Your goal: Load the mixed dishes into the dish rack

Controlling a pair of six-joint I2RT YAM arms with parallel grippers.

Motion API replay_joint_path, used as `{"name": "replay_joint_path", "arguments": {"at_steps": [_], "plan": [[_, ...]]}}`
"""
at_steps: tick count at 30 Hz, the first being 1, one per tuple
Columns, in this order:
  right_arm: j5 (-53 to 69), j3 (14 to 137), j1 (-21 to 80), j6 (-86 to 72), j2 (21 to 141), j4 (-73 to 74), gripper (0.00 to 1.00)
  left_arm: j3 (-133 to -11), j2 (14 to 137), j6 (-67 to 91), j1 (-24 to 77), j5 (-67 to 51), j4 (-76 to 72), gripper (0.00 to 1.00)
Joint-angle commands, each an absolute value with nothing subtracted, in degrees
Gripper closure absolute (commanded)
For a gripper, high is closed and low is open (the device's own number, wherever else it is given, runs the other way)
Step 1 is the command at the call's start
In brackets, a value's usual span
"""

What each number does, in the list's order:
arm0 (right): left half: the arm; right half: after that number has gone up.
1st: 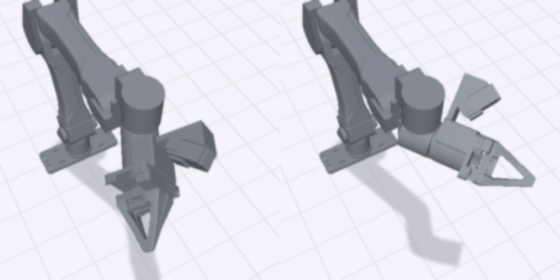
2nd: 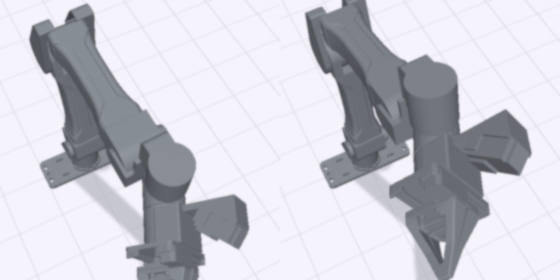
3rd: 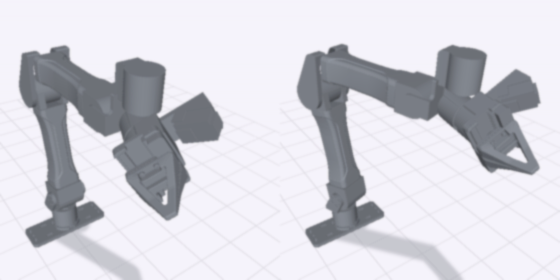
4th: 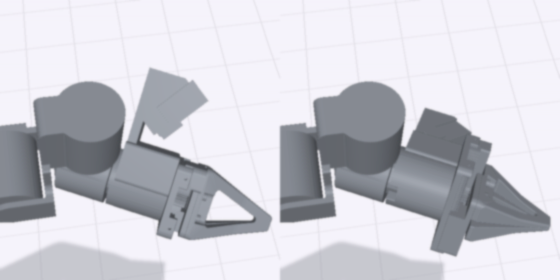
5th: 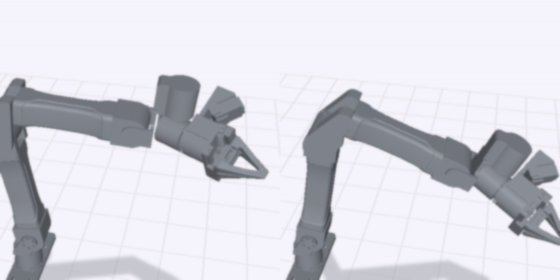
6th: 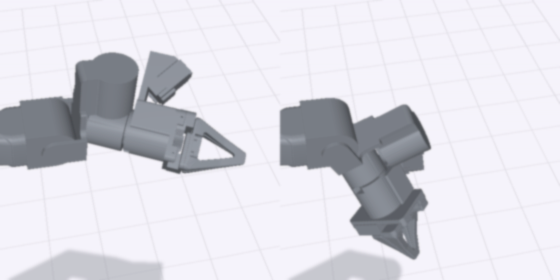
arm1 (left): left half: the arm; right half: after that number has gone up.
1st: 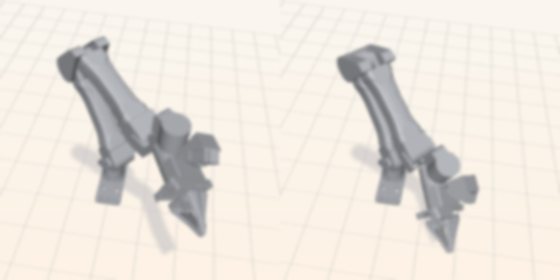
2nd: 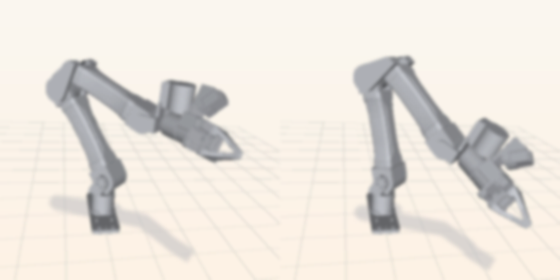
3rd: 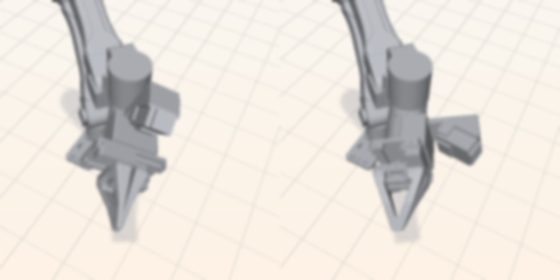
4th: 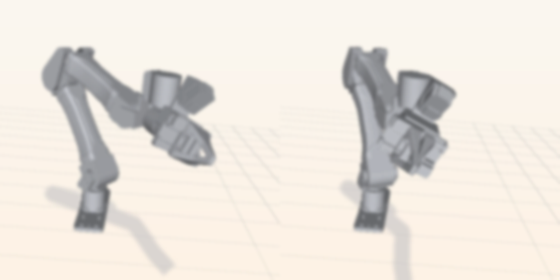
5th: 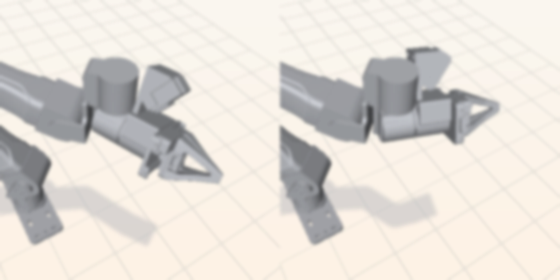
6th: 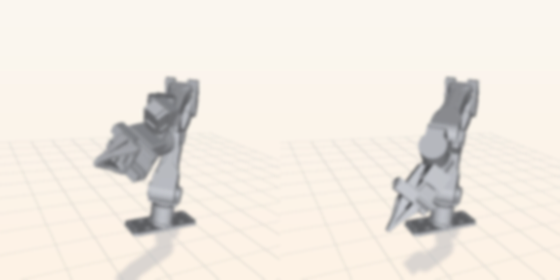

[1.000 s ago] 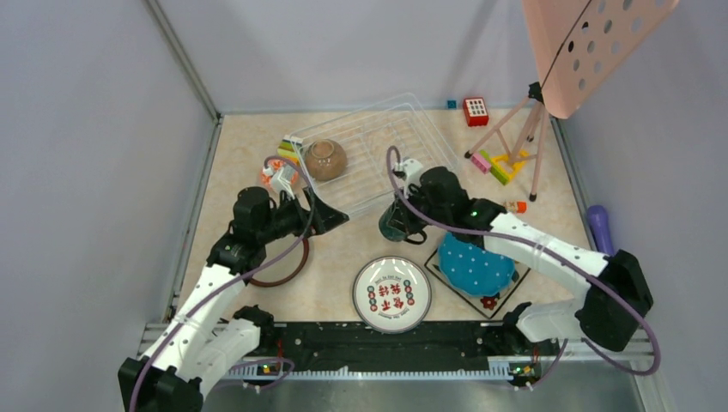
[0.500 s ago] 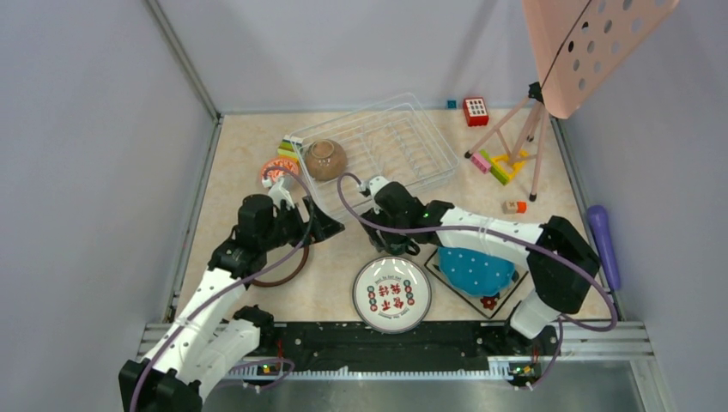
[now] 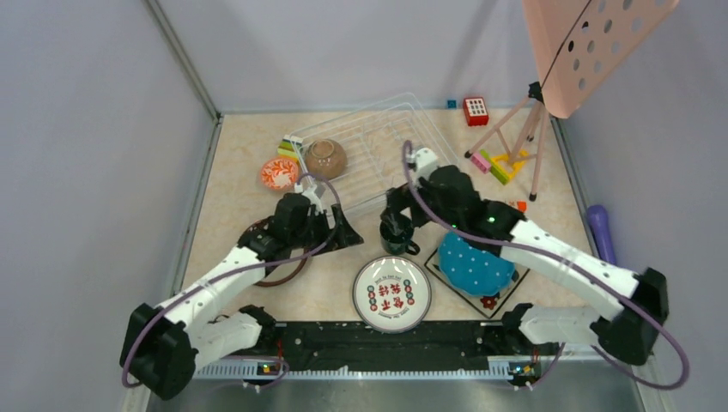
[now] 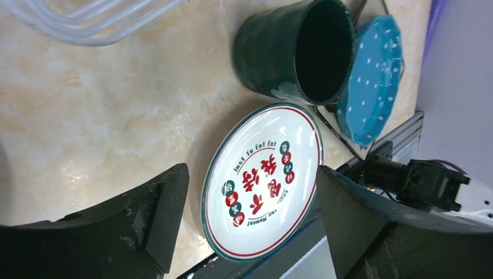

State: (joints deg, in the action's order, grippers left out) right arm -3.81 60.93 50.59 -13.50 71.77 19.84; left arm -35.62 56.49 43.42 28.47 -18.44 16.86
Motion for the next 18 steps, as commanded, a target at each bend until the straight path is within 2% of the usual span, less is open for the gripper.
{"name": "replay_joint_path", "arguments": {"at_steps": [1,5,11,18], "plan": [[-6.51,55.45,44.20,-18.20,60.95,20.73,0.05,-41.22,63.93,45.69,32.37,-14.15,13.14,0.15],[-12.57,49.93,40.32,-21.69,53.88,20.84,0.06,-47.62,72.08,47.85,36.04,-8.63,16.36,0.16],[-18.58,46.63,39.99,-23.59,49.33,21.96,0.06,-55.74,80.86,51.24,39.93,-3.70,20.06,0.17],[-25.37,43.91,39.75,-27.42,44.11,21.02,0.07,-66.84,90.49,54.99,42.89,3.00,31.44,0.22]]}}
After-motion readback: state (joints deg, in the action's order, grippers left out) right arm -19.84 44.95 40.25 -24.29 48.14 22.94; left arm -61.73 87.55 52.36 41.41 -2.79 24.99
